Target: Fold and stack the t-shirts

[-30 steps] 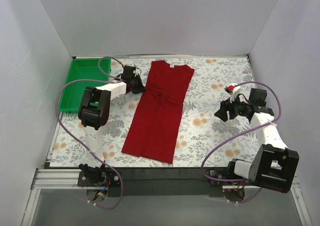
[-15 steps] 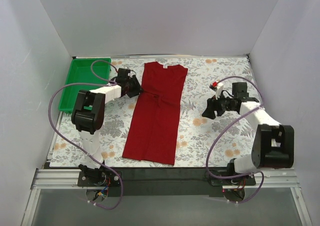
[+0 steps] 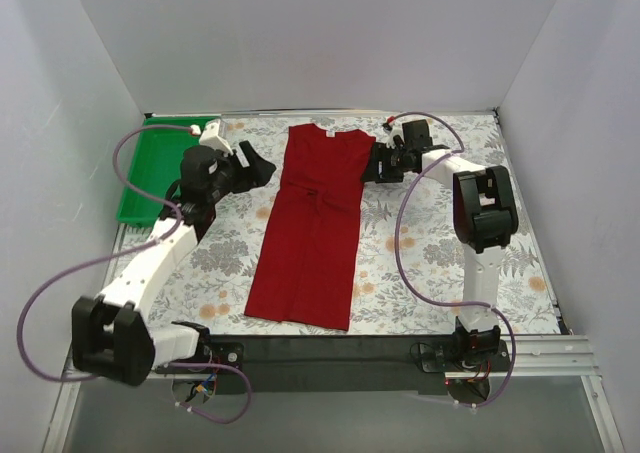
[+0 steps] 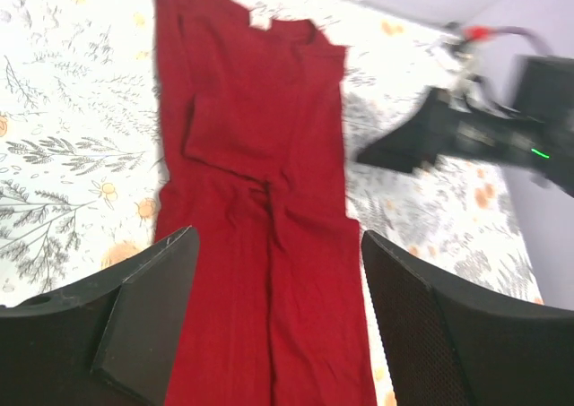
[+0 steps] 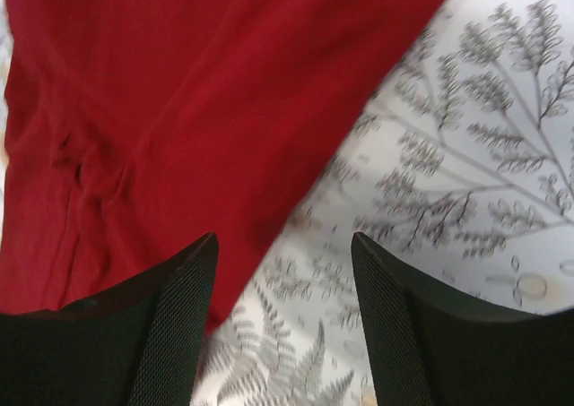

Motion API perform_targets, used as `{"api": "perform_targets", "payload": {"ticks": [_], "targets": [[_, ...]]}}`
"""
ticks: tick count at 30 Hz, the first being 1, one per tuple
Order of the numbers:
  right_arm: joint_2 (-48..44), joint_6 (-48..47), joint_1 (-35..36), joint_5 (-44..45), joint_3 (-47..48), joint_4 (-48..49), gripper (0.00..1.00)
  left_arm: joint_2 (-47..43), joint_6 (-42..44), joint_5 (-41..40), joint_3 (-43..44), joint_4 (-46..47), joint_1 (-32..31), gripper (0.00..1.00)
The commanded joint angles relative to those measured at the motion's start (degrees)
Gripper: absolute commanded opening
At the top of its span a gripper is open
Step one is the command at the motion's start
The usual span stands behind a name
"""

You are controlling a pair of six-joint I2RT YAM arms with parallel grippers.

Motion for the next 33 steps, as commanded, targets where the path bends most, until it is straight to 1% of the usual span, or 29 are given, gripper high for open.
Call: {"api": "perform_targets", "payload": {"ticks": [1,2,5,6,12,13,15,16,18,19,22,25,30,33], "targets": [[3.06,10.73,-0.16,4.96,6.19,3.29,0.57,-10.33,2.91,1.64,-6.34,-0.18,0.53,0.68],[4.03,11.53,-0.25,4.44,7.07,3.21,0.55,-14.44,2.82,2.00,-7.92,-0.53,0.44,0.69],[7.02,13.90,-0.07,3.82,9.44,3.30,0.51,-19.30,2.30,2.53,-11.88,-2.54,0.53,0.69],[8.42,14.43,0.01,3.47,9.80,3.30,0.50,-22.19,1.60,2.44,-13.28,-3.08,0.53,0.69],[12.91,17.42,0.01,2.77,12.43,3.38,0.38,-29.41,0.10,2.00,-16.10,-7.03,0.53,0.69],[13.26,17.69,0.01,2.85,12.70,3.38,0.33,-29.86,0.10,2.00,-16.37,-7.39,0.53,0.69],[13.62,17.69,0.01,3.03,13.05,3.47,0.29,-30.65,0.10,1.91,-16.72,-8.53,0.62,0.69],[13.62,17.86,-0.25,3.29,12.97,3.56,0.22,-31.00,0.10,1.65,-17.16,-8.88,0.53,0.69],[13.44,17.95,-0.42,3.73,12.88,3.91,0.16,-31.36,0.01,1.65,-17.51,-9.32,0.53,0.69],[13.27,18.04,-0.69,3.91,12.79,4.17,0.09,-31.36,-0.08,1.74,-17.60,-9.41,0.53,0.69],[12.82,17.87,-2.09,4.17,13.05,5.14,0.04,-31.45,-0.16,1.83,-18.22,-9.41,0.53,0.69],[13.61,17.25,-2.97,3.47,15.42,5.14,0.01,-31.36,-0.25,1.74,-18.48,-9.32,0.53,0.69],[17.04,16.02,-4.99,1.19,20.69,4.18,0.01,-30.39,-0.08,2.53,-18.48,-9.32,0.53,0.69],[19.50,13.91,-5.70,0.66,25.52,2.16,0.01,-29.61,0.19,4.11,-18.66,-9.24,0.53,0.69]]}}
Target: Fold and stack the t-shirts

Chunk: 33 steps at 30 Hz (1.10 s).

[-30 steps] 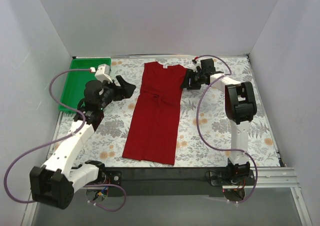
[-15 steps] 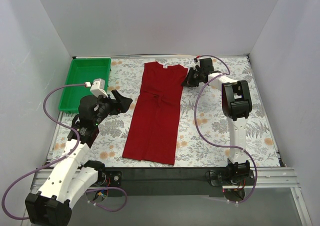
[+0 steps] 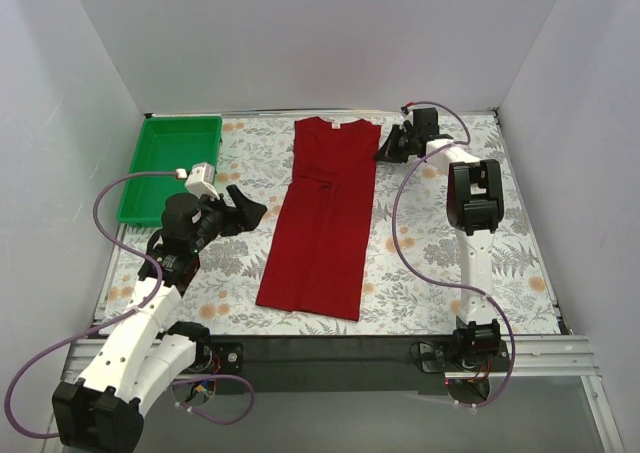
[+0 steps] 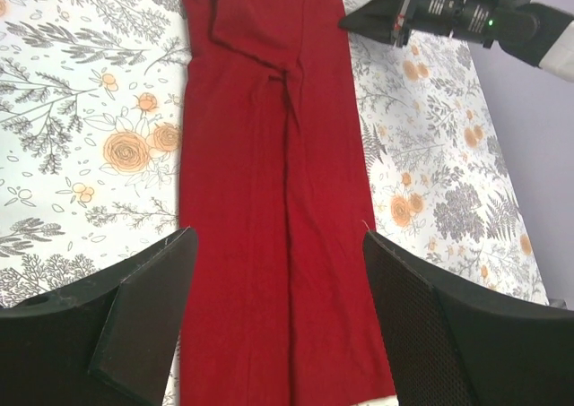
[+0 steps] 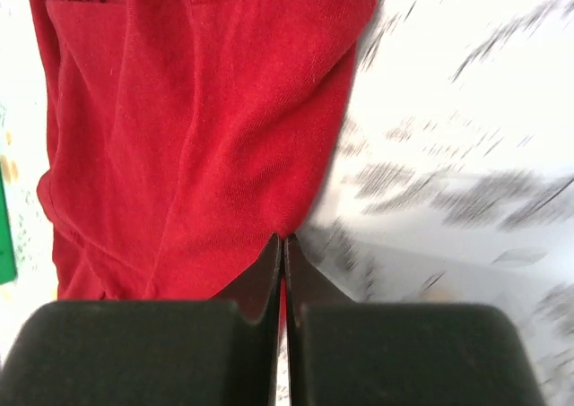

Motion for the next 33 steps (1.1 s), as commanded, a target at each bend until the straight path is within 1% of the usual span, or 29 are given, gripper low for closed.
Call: {"api": "perform_targets", "payload": {"ticks": [1,3,5,6,7,9,11,12,13,14,15,16,17,18,19,20,21,22,23,24,25,26,27,28,29,30,31,32,33], "targets": [[2.52,-3.12,-1.41,-0.41,6.25,-1.95,0.01,0.78,0.54,2.32,-0.19,-0.23,0.20,0.69],[3.75,-3.56,-1.77,-1.03,8.01,-2.22,0.03,1.39,0.62,3.72,-0.28,-0.23,0.20,0.69],[4.19,-3.73,-2.12,-1.03,8.72,-2.40,0.06,2.19,0.45,4.69,-0.54,-0.23,0.20,0.69],[4.11,-4.00,-2.21,-0.86,8.72,-2.40,0.09,2.36,0.27,4.78,-0.63,-0.32,0.20,0.69],[4.02,-4.26,-2.38,-1.03,8.64,-2.49,0.16,2.89,0.01,4.78,-0.63,-0.58,0.20,0.69],[2.71,-5.22,-3.00,-1.38,7.68,-2.93,0.22,3.42,-1.22,5.04,-0.89,-1.81,0.20,0.69],[-1.05,-9.78,-3.88,-1.56,5.74,-3.89,0.28,4.82,-2.53,5.83,-1.24,-3.73,0.20,0.68],[-2.73,-12.32,-4.05,-1.30,2.34,-5.20,0.30,5.52,-2.97,6.45,-1.33,-4.62,0.20,0.68],[-4.92,-19.40,-4.23,-0.68,0.13,-5.91,0.35,6.05,-3.24,6.37,-1.42,-5.58,0.20,0.68],[-9.82,-23.12,-4.23,-0.85,-2.85,-6.44,0.38,7.27,-4.20,5.84,-1.59,-7.94,0.20,0.67],[-12.48,-27.94,-4.23,-1.72,-5.49,-8.62,0.41,7.98,-4.73,5.05,-1.59,-9.27,0.20,0.67],[-15.11,-32.87,-4.14,-3.12,-11.08,-10.03,0.47,8.69,-5.26,3.57,-1.51,-10.76,0.20,0.66],[-20.36,-43.62,-4.05,-8.01,-13.75,-11.61,0.48,9.48,-6.13,3.12,-1.42,-13.21,0.20,0.65],[-23.11,-49.64,-4.14,-11.89,-16.39,-16.76,0.50,10.35,-8.14,2.76,-2.03,-14.02,0.20,0.63],[-25.84,-55.62,-4.05,-15.67,-22.59,-19.34,0.52,10.71,-9.30,3.20,-2.56,-14.55,0.11,0.61],[-31.26,-67.51,-3.79,-21.80,-25.53,-21.89,0.55,10.98,-10.26,3.72,-3.26,-14.64,0.03,0.60],[-34.01,-73.46,-3.44,-24.56,-29.30,-23.83,0.59,11.59,-11.49,3.55,-4.05,-14.64,-0.32,0.59],[-36.73,-80.66,-1.96,-26.67,-32.38,-28.98,0.59,12.20,-12.11,2.94,-4.14,-14.73,-1.28,0.59],[-42.33,-85.69,-0.73,-28.26,-39.37,-30.51,0.59,12.90,-12.47,1.63,-4.14,-15.43,-1.64,0.59],[-45.26,-93.83,0.94,-27.84,-42.75,-31.40,0.59,14.13,-13.08,1.18,-4.06,-15.78,-2.08,0.59],[-48.25,-96.26,5.22,-26.62,-46.00,-31.32,0.61,16.32,-13.61,0.83,-3.71,-16.05,-2.95,0.57],[-53.41,-98.37,7.61,-24.34,-51.86,-30.53,0.61,17.30,-13.79,0.57,-3.70,-16.14,-3.57,0.57],[-55.72,-97.26,10.16,-23.19,-54.10,-28.61,0.62,17.92,-13.96,-0.22,-3.79,-16.05,-4.36,0.57],[-57.92,-95.69,14.97,-21.87,-56.64,-26.33,0.64,19.14,-14.57,-0.84,-3.88,-16.05,-5.85,0.57],[-61.34,-94.71,17.45,-19.25,-58.41,-23.17,0.64,19.59,-14.84,-1.63,-3.88,-15.96,-6.73,0.57],[-62.85,-93.75,19.92,-17.40,-61.12,-21.75,0.64,20.03,-15.02,-2.24,-3.97,-15.96,-7.44,0.57],[-64.08,-91.04,23.94,-15.64,-62.11,-20.17,0.64,20.47,-15.37,-2.86,-4.05,-15.96,-8.75,0.57],[-65.92,-89.79,25.29,-13.88,-62.90,-18.41,0.64,21.43,-15.63,-2.95,-4.23,-15.96,-9.37,0.56],[-66.64,-88.91,26.00,-14.12,-63.34,-17.00,0.64,21.96,-15.90,-3.82,-4.14,-16.14,-9.90,0.55]]}}
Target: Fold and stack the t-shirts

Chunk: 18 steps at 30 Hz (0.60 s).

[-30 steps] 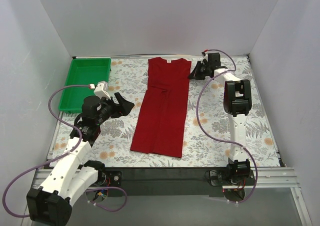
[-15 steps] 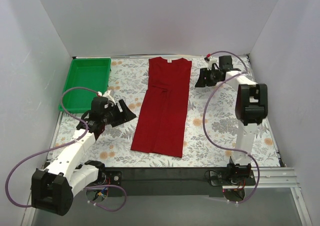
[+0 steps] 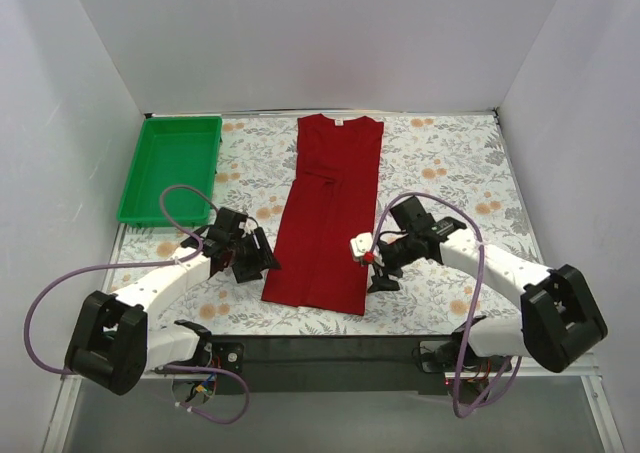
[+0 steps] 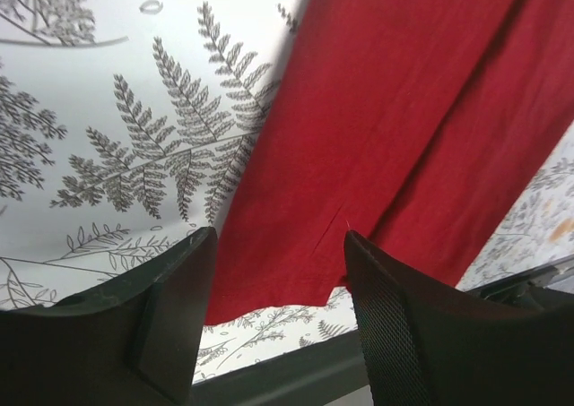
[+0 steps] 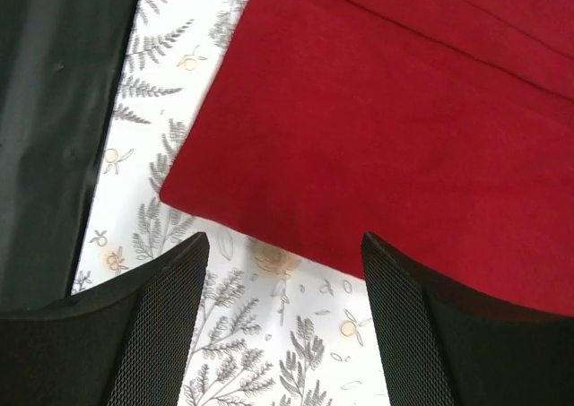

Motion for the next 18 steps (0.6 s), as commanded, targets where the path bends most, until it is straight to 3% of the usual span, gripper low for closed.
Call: {"api": "perform_targets", "payload": {"ticks": [1,10,14,15,16,18], "targets": [[-3.52,0.70,2.40,3.12,-1.08,6.92,0.64,0.89,-2.04,-3.68,-0.14,-1.51,-2.49,0.54],[-7.65,2.39,2.40,2.06,-2.65,8.59,0.64,4.32,-7.13,-8.95,-0.32,-6.00,-7.51,0.41],[-9.67,2.48,2.23,2.15,-3.71,9.29,0.64,4.68,-9.77,-6.94,-1.90,-5.83,-9.88,0.27],[-9.94,2.48,2.22,2.15,-3.89,9.47,0.64,4.33,-10.21,-6.15,-2.60,-5.57,-10.32,0.21],[-10.29,2.48,2.14,2.06,-4.06,9.56,0.64,3.28,-11.09,-5.53,-3.65,-5.30,-11.02,0.08],[-10.91,2.48,1.96,2.06,-4.24,9.74,0.64,2.05,-12.06,-4.56,-4.62,-5.30,-11.99,0.00]]}}
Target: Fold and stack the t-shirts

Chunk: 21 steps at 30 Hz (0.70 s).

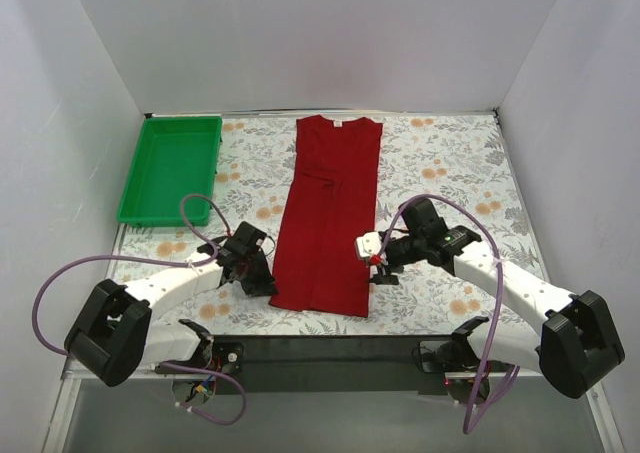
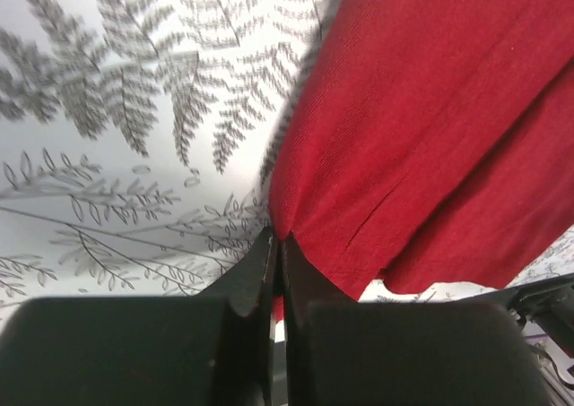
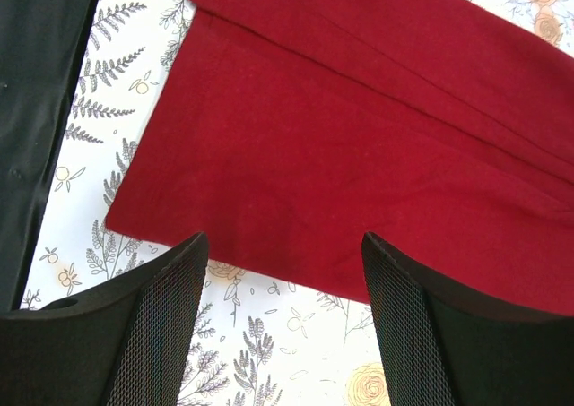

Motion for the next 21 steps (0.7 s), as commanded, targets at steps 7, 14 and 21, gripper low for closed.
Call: {"api": "perform_targets", "payload": {"ticks": [7,14,21], "targets": [[-3.09,-1.28,-0.58,-0.23,-1.29,1.91,0.65,-7.03,-6.27,3.23,-4.15,-3.07,-4.73,0.00],[-3.53,-12.61,1.09,-6.55,-2.08,-10.12,0.78,-19.85,-4.78,-0.63,1.81,-7.90,-4.73,0.56],[-2.48,-10.09,10.93,-1.29,-5.42,-10.75,0.79,-28.39,7.25,3.22,7.80,-4.84,-4.73,0.63]]}}
